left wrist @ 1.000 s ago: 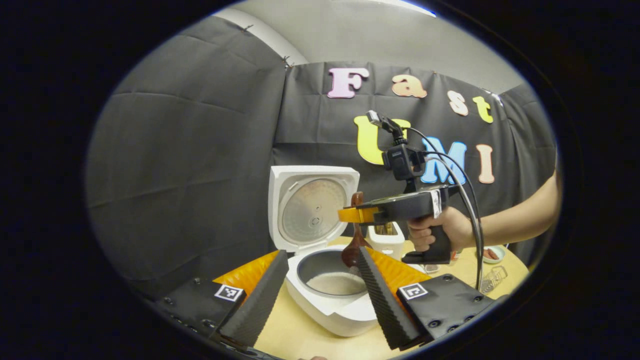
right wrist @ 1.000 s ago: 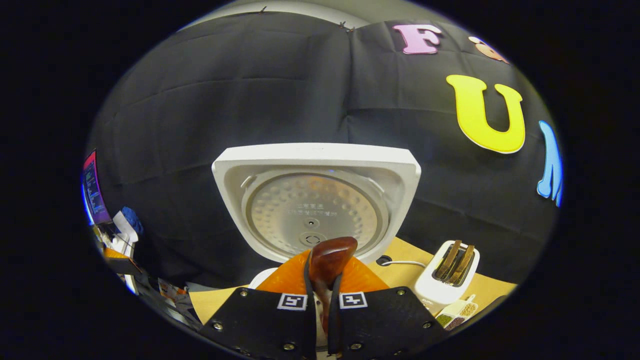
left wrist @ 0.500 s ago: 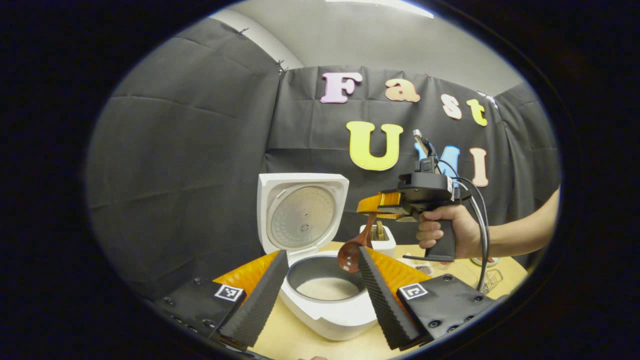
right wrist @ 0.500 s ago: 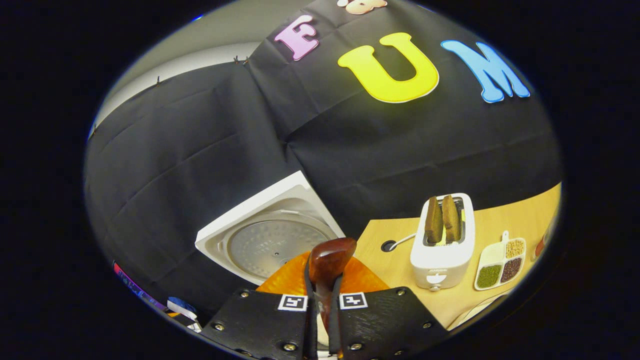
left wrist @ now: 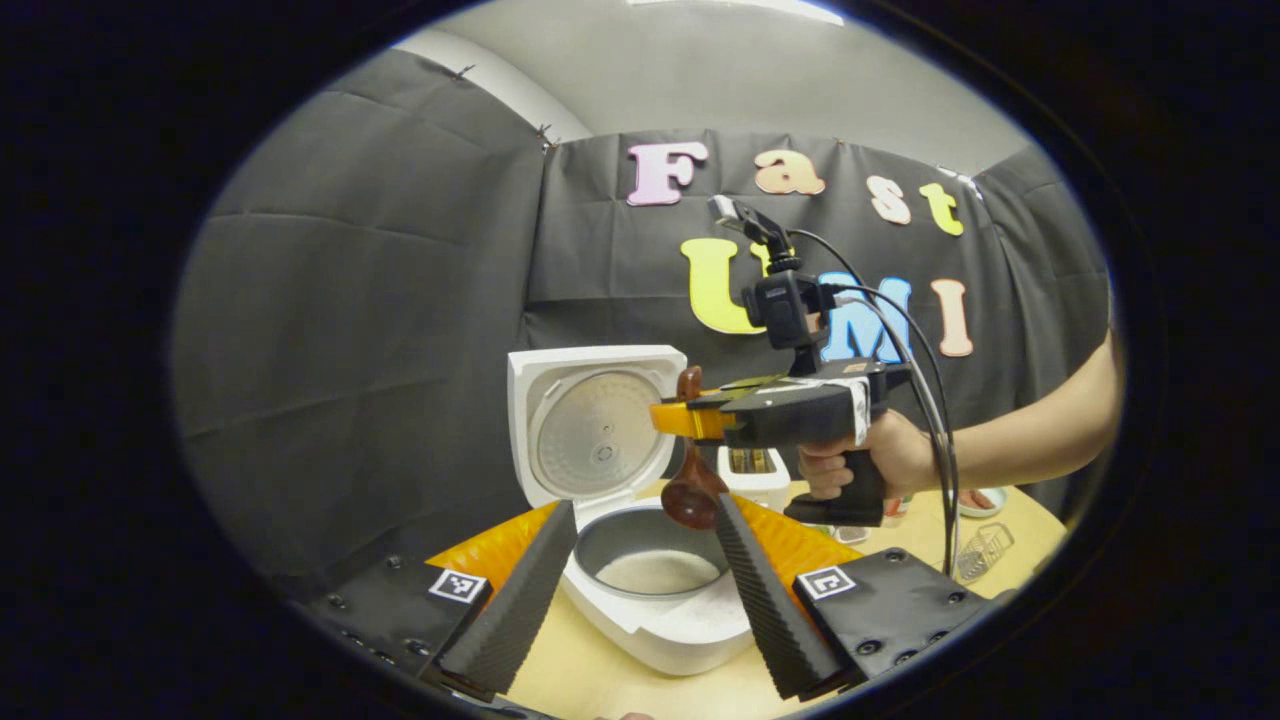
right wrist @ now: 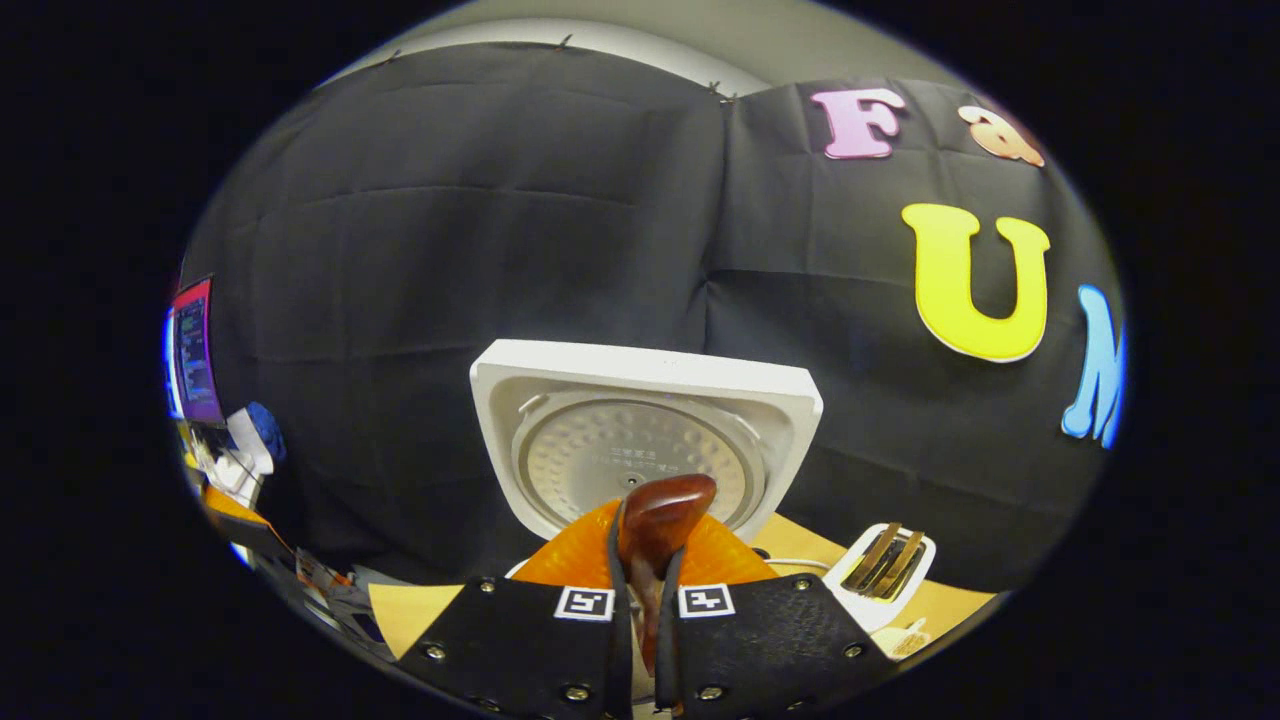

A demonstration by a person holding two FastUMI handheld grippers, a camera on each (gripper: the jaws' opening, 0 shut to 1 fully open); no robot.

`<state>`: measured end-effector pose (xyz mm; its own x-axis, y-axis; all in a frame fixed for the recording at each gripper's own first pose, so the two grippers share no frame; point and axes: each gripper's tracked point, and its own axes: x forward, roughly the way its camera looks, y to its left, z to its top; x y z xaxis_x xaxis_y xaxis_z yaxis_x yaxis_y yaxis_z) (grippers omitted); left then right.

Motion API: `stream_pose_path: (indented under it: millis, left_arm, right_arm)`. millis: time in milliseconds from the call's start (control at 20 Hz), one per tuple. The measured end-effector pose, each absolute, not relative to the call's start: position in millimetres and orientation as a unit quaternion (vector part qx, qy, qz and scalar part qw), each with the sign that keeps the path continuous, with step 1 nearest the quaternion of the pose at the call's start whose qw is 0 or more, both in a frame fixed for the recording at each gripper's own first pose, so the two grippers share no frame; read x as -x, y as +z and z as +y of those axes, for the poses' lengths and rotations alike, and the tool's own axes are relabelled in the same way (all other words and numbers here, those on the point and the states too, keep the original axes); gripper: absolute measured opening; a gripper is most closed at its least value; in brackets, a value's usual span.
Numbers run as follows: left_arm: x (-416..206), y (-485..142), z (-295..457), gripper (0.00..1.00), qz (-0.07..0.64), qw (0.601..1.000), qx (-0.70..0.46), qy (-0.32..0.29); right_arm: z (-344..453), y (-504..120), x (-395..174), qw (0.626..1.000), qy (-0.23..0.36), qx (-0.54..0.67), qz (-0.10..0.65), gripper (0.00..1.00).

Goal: Close the left gripper, press the button to open the rice cooker; take a wooden spoon from the chopstick holder with the right hand, scoop a spoonful of rice and pour it into the rice cooker, then put the wooden spoon back into the chopstick holder.

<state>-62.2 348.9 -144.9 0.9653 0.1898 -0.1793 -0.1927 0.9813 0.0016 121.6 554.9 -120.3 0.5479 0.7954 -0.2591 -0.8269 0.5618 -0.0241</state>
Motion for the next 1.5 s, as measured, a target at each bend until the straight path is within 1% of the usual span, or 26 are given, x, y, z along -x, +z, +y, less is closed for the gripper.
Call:
stream_pose_path:
  millis: [100,200,400,500,700,900,1150,1350,1400,1500]
  left_arm:
    - [66.6,-144.2,353.0,0.97,0.089,0.991,0.011,0.100]
    - [66.6,-143.5,350.6,0.98,0.087,0.991,0.018,0.095]
    - [63.5,-135.4,343.5,0.97,0.074,0.994,0.033,0.076]
    - [61.9,-131.5,335.8,0.97,0.073,0.995,0.036,0.065]
    - [33.4,-126.3,300.1,0.97,0.071,0.996,0.038,0.039]
    - [22.8,-120.5,270.9,0.97,0.069,0.997,0.039,0.011]
    - [12.7,-112.6,226.0,0.97,0.067,0.997,0.034,-0.022]
    - [8.4,-104.9,198.3,0.97,0.064,0.997,0.031,-0.035]
    - [5.9,-103.4,191.7,0.96,0.063,0.997,0.035,-0.038]
    - [5.2,-99.0,181.4,0.97,0.063,0.997,0.035,-0.038]
  right_arm:
    - [541.0,-106.1,-133.3,0.889,0.440,0.002,0.125,0.09]
    - [522.7,-100.2,-143.3,0.893,0.413,-0.082,0.158,0.09]
    - [476.4,-88.9,-154.2,0.887,0.373,-0.186,0.196,0.09]
    - [450.4,-83.1,-153.2,0.882,0.355,-0.233,0.203,0.09]
    - [384.7,-77.6,-148.6,0.870,0.305,-0.323,0.214,0.09]
    - [314.0,-77.4,-140.9,0.872,0.259,-0.358,0.210,0.09]
    - [242.2,-78.8,-129.8,0.888,0.218,-0.358,0.193,0.09]
    - [183.1,-82.6,-117.3,0.901,0.183,-0.351,0.179,0.09]
    - [168.7,-83.9,-115.2,0.903,0.174,-0.351,0.177,0.09]
    - [142.6,-89.9,-113.1,0.903,0.158,-0.358,0.178,0.09]
